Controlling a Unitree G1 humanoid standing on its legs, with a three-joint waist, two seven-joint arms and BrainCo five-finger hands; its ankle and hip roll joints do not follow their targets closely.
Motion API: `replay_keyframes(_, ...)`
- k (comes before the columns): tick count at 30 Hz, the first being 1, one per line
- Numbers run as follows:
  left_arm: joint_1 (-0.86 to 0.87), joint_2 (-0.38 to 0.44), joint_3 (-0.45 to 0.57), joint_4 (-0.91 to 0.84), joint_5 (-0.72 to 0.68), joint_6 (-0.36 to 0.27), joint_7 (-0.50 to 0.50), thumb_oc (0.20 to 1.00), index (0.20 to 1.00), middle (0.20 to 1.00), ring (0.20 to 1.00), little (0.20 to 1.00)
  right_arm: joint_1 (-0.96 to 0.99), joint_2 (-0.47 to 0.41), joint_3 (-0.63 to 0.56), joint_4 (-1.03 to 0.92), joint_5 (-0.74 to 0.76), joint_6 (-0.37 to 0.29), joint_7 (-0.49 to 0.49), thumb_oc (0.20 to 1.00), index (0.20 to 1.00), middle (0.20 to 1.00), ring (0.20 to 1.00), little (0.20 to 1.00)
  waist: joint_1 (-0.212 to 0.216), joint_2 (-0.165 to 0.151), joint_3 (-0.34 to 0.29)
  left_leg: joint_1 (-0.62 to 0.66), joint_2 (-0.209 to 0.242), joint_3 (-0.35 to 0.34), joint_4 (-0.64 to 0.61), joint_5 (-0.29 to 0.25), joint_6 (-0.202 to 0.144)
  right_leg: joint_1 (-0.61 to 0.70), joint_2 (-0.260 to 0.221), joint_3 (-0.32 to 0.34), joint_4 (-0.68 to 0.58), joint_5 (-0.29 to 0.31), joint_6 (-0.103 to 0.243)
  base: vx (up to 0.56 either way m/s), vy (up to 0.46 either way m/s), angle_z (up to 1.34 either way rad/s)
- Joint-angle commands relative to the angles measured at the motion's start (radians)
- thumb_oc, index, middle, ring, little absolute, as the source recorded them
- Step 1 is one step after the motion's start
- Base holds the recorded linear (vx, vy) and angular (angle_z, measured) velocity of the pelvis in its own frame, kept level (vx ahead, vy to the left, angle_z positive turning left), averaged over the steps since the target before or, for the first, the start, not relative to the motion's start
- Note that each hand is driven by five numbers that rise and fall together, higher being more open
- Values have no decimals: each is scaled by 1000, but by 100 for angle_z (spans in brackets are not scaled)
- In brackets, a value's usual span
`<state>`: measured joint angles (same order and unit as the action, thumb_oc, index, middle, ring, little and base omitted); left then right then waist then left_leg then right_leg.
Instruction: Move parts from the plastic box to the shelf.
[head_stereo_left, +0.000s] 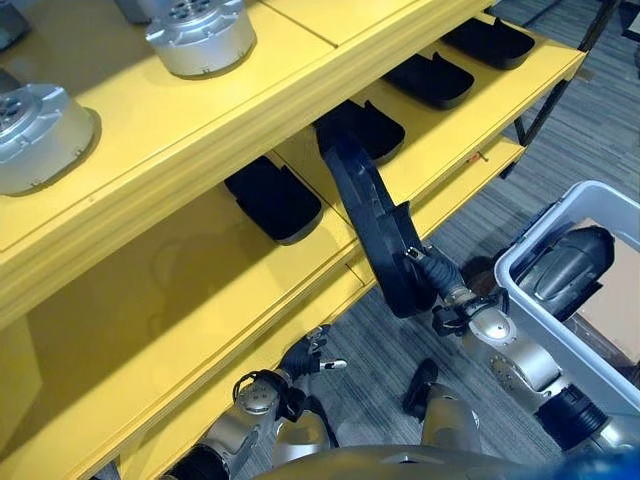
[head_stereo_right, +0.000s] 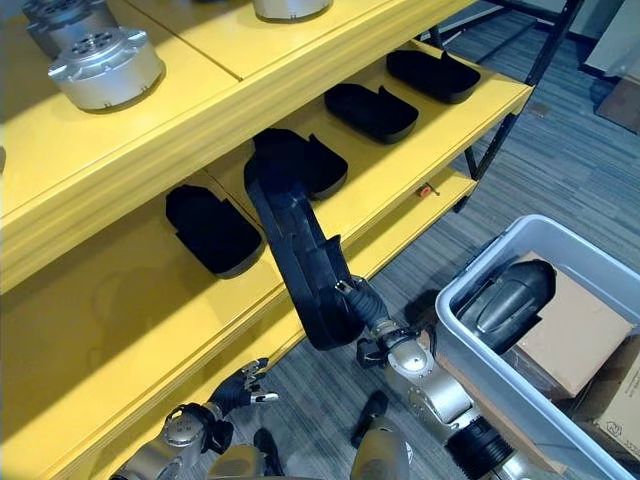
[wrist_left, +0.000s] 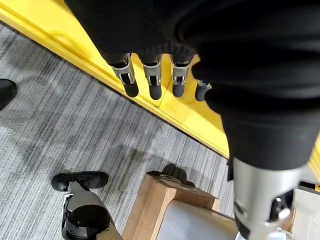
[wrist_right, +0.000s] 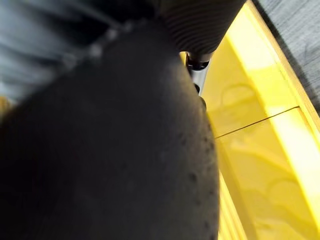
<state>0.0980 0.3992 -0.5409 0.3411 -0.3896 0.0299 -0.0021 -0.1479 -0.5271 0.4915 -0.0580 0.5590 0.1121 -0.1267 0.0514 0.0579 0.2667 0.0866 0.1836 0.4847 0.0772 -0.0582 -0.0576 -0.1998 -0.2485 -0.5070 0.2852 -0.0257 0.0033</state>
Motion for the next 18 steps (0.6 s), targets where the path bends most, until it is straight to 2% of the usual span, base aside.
replay_keyframes(1, 28, 24, 32, -69, -44, -60, -19, 1000, 1000, 1000, 1000, 1000, -75, 27, 0, -130, -26, -26, 32, 200, 200, 200, 200, 200, -5, -44, 0, -64, 13, -22, 82, 38, -2, 249, 45, 50, -136, -59, 43, -74, 49, 3)
replay_keyframes(9, 5, 46, 51, -71, -46, -59, -9, 1000, 1000, 1000, 1000, 1000, -113, 14, 17, -165, -69, -16, 131, 200, 200, 200, 200, 200, 17, -53, 19, -87, -9, -27, 121, 2, 24, 239, 35, 46, -129, -49, 61, -97, 75, 8)
replay_keyframes(13, -17, 49, 60, -53, -57, -51, -9, 1000, 1000, 1000, 1000, 1000, -160, 15, 43, -184, -60, 23, 181, 200, 200, 200, 200, 200, 33, -56, 26, -94, -26, -30, 125, -8, 36, 231, 24, 39, -128, -38, 77, -90, 106, 10)
replay_keyframes(14, -25, 50, 65, -46, -48, -49, -11, 1000, 1000, 1000, 1000, 1000, -176, 19, 58, -196, -47, 50, 189, 200, 200, 200, 200, 200, 41, -56, 29, -94, -36, -29, 120, -10, 44, 226, 16, 34, -130, -26, 90, -105, 172, 7)
replay_keyframes(16, -33, 55, 72, -35, -42, -51, -16, 1000, 1000, 1000, 1000, 1000, -198, 31, 80, -201, -54, 57, 214, 200, 200, 200, 200, 200, 52, -57, 36, -92, -59, -33, 109, -16, 56, 212, -4, 31, -135, 5, 115, -135, 243, 12)
replay_keyframes(17, -46, 57, 77, -20, -34, -60, -24, 1000, 1000, 1000, 1000, 1000, -215, 40, 97, -210, -75, 58, 235, 200, 200, 200, 200, 200, 63, -58, 44, -91, -79, -36, 99, -26, 67, 197, -28, 23, -147, 45, 139, -134, 236, 16)
replay_keyframes(18, -49, 57, 78, -19, -39, -60, -19, 1000, 1000, 1000, 1000, 1000, -218, 42, 101, -215, -80, 58, 233, 200, 200, 200, 200, 200, 65, -59, 46, -91, -83, -36, 95, -28, 69, 192, -36, 20, -150, 58, 145, -123, 197, 35)
